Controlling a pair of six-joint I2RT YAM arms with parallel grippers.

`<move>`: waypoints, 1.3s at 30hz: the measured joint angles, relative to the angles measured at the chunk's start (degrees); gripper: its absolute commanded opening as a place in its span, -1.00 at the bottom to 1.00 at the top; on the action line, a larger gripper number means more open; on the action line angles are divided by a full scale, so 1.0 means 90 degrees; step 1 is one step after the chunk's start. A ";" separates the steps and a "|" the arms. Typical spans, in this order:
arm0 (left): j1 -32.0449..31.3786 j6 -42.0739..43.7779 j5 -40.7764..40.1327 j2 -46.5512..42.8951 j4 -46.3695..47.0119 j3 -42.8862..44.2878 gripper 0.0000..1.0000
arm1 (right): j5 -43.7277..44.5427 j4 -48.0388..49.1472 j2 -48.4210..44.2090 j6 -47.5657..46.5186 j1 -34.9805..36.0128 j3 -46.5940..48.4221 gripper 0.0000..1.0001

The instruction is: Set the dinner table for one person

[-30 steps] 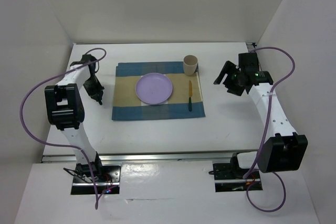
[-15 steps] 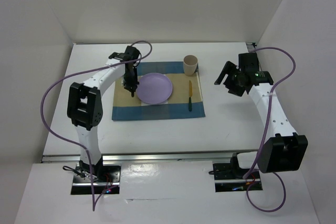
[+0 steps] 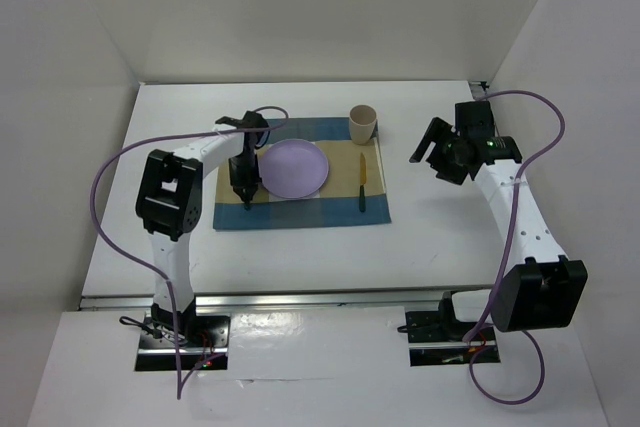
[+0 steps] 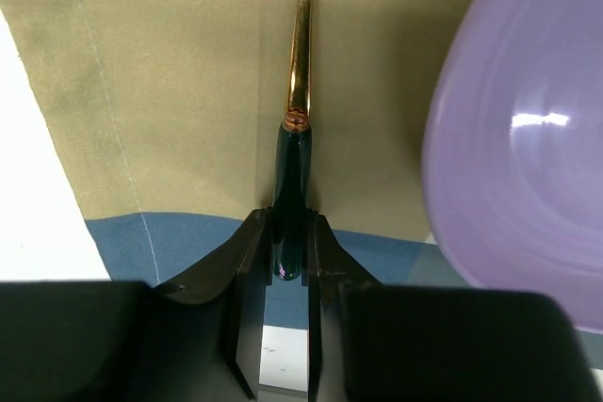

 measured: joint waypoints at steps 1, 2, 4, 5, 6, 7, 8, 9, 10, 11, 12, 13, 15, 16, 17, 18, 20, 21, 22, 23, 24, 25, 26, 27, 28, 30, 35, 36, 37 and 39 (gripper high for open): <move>0.0007 -0.0002 -0.0017 0.0000 0.0002 -0.0017 -1.00 | 0.0000 -0.0002 0.0000 0.0000 0.0000 0.0000 0.69; 0.0024 -0.0012 -0.0036 0.0000 0.0024 -0.0036 -1.00 | 0.0000 0.0000 0.0000 0.0000 0.0000 0.0000 0.69; 0.0073 -0.0017 -0.0053 0.0012 0.0044 -0.0041 -1.00 | 0.0000 -0.0002 0.0000 0.0000 0.0000 0.0000 0.69; 0.0097 -0.0015 -0.0066 0.0034 0.0046 -0.0034 -1.00 | 0.0000 -0.0002 0.0000 -0.0002 0.0000 0.0000 0.69; 0.0114 -0.0015 -0.0078 0.0056 0.0036 -0.0007 -0.87 | 0.0000 -0.0002 0.0000 0.0000 0.0000 0.0000 0.69; 0.0126 -0.0015 -0.0078 0.0095 0.0029 0.0032 -0.69 | 0.0005 -0.0002 0.0000 0.0000 0.0000 0.0000 0.69; 0.0146 -0.0010 -0.0087 0.0126 0.0036 0.0058 -0.53 | 0.0012 -0.0002 0.0000 0.0000 0.0000 0.0000 0.69; 0.0158 0.0010 -0.0087 0.0148 0.0036 0.0070 -0.46 | 0.0024 -0.0002 0.0000 0.0000 0.0000 0.0000 0.81; 0.0163 0.0027 -0.0087 0.0155 0.0034 0.0075 -0.40 | 0.0041 -0.0002 0.0000 0.0015 0.0000 0.0000 0.91; 0.0163 0.0039 -0.0092 0.0155 0.0032 0.0075 -0.35 | 0.0053 -0.0002 0.0000 0.0024 0.0000 0.0000 0.98; 0.0163 0.0053 -0.0100 0.0155 0.0032 0.0078 -0.29 | 0.0066 -0.0002 0.0000 0.0027 0.0000 0.0000 1.00; 0.0163 0.0061 -0.0102 0.0155 0.0024 0.0085 -0.18 | 0.0073 -0.0002 0.0000 0.0017 0.0000 0.0000 1.00; 0.0158 0.0078 -0.0117 0.0155 -0.0015 0.0100 0.05 | 0.0092 -0.0010 0.0000 0.0019 0.0000 0.0000 1.00; 0.0148 0.0083 -0.0138 0.0155 -0.0039 0.0114 0.10 | 0.0102 -0.0027 0.0000 0.0022 0.0000 0.0000 1.00; 0.0148 0.0080 -0.0151 0.0155 -0.0058 0.0134 0.15 | 0.0119 -0.0056 0.0000 0.0022 0.0000 0.0007 1.00; 0.0148 0.0073 -0.0172 0.0153 -0.0097 0.0168 0.24 | 0.0134 -0.0083 0.0000 0.0022 0.0000 0.0012 1.00; 0.0146 0.0053 -0.0211 0.0148 -0.0233 0.0296 0.42 | 0.0175 -0.0146 0.0000 0.0022 0.0000 0.0049 1.00; 0.0143 0.0053 -0.0245 0.0136 -0.0335 0.0413 0.56 | 0.0211 -0.0170 0.0000 0.0022 0.0000 0.0073 1.00; 0.0136 0.0073 -0.0272 0.0112 -0.0423 0.0537 0.63 | 0.0260 -0.0209 0.0000 0.0022 0.0000 0.0112 1.00; 0.0136 0.0066 -0.0313 0.0061 -0.0495 0.0682 0.66 | 0.0306 -0.0240 0.0005 0.0022 0.0000 0.0151 1.00; 0.0131 0.0063 -0.0357 -0.0007 -0.0585 0.0838 0.66 | 0.0345 -0.0277 0.0017 0.0022 0.0000 0.0192 1.00; 0.0131 0.0061 -0.0391 -0.0095 -0.0692 0.1030 0.69 | 0.0398 -0.0328 0.0032 0.0022 0.0000 0.0245 1.00; 0.0129 0.0056 -0.0423 -0.0214 -0.0760 0.1234 0.69 | 0.0464 -0.0367 0.0051 0.0022 0.0000 0.0284 1.00; 0.0126 0.0056 -0.0442 -0.0340 -0.0821 0.1411 0.69 | 0.0525 -0.0415 0.0070 0.0027 0.0000 0.0321 1.00; 0.0126 0.0058 -0.0459 -0.0459 -0.0874 0.1574 0.69 | 0.0571 -0.0457 0.0083 0.0039 0.0000 0.0335 1.00; 0.0126 0.0058 -0.0481 -0.0811 -0.0923 0.1853 0.69 | 0.0622 -0.0537 0.0087 0.0080 0.0000 0.0345 1.00; 0.0126 0.0073 -0.0447 -0.1894 -0.0806 0.2004 0.71 | 0.0619 -0.0568 0.0070 0.0189 0.0000 0.0306 1.00; 0.0126 0.0080 -0.0418 -0.2159 -0.0658 0.1904 0.71 | 0.0622 -0.0576 0.0068 0.0192 0.0000 0.0296 1.00; 0.0126 0.0087 -0.0389 -0.2424 -0.0522 0.1778 0.74 | 0.0622 -0.0576 0.0058 0.0189 0.0000 0.0296 1.00; 0.0126 0.0112 -0.0316 -0.2963 -0.0274 0.1472 0.76 | 0.0629 -0.0580 0.0039 0.0187 0.0000 0.0296 1.00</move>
